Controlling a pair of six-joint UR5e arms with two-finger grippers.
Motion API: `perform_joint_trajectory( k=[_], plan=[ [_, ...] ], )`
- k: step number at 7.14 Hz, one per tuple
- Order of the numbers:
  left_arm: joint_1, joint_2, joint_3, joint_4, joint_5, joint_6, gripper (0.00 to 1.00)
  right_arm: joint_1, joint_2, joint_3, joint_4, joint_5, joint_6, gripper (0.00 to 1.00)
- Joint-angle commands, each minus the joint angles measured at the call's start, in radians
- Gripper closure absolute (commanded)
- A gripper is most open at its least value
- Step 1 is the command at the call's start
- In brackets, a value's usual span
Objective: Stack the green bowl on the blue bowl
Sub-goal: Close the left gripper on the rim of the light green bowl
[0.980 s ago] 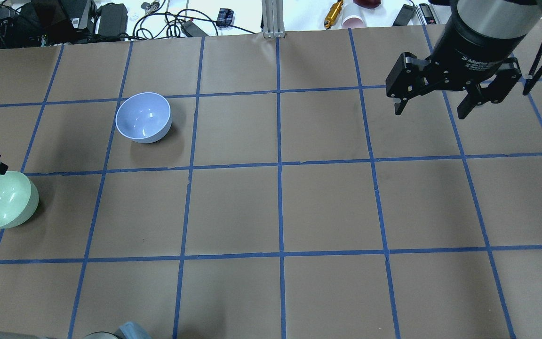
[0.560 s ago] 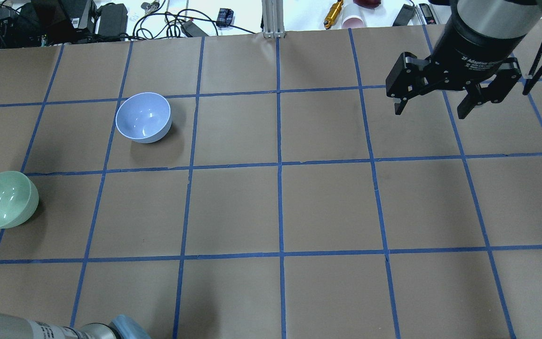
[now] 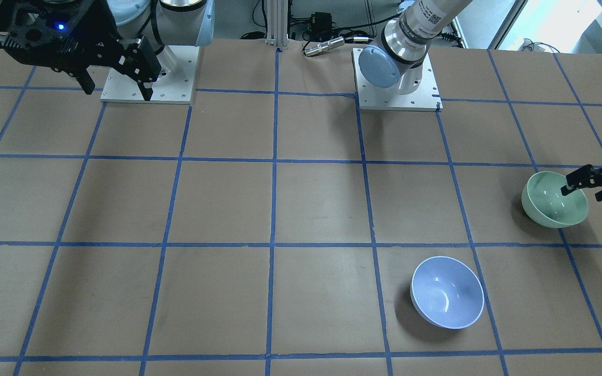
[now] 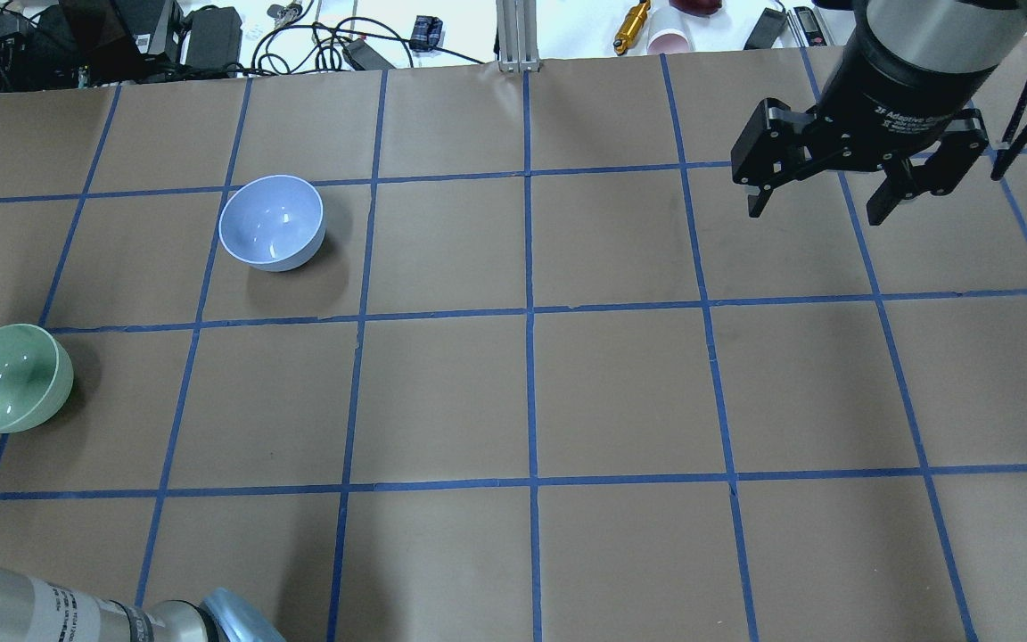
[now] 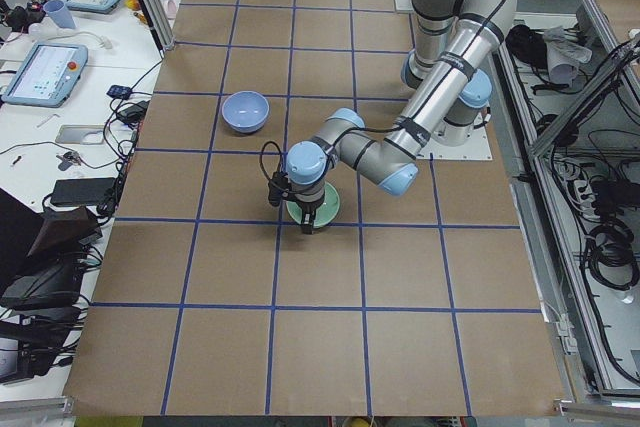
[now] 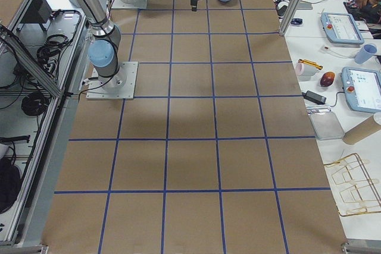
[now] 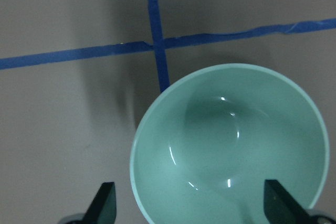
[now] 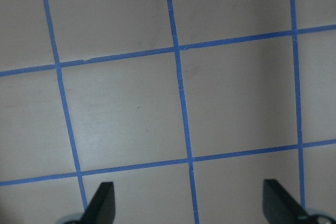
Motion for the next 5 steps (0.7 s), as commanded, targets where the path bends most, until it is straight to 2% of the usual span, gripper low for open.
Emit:
perform_joint_trajectory(
  k=[1,4,5],
  plan=[
    [0.03,-0.039,-0.001,0.013,-0.001,0.003,0.0,0.0,0.0,0.0,-0.001,0.0,0.0,0.0],
    [0.03,-0.076,-0.009,0.01,0.017,-0.007,0.0,0.0,0.0,0.0,-0.001,0.0,0.0,0.0],
    [0.03,-0.074,-0.007,0.008,0.013,-0.01,0.07,0.0,0.0,0.001,0.001,0.0,0.0,0.0]
  ],
)
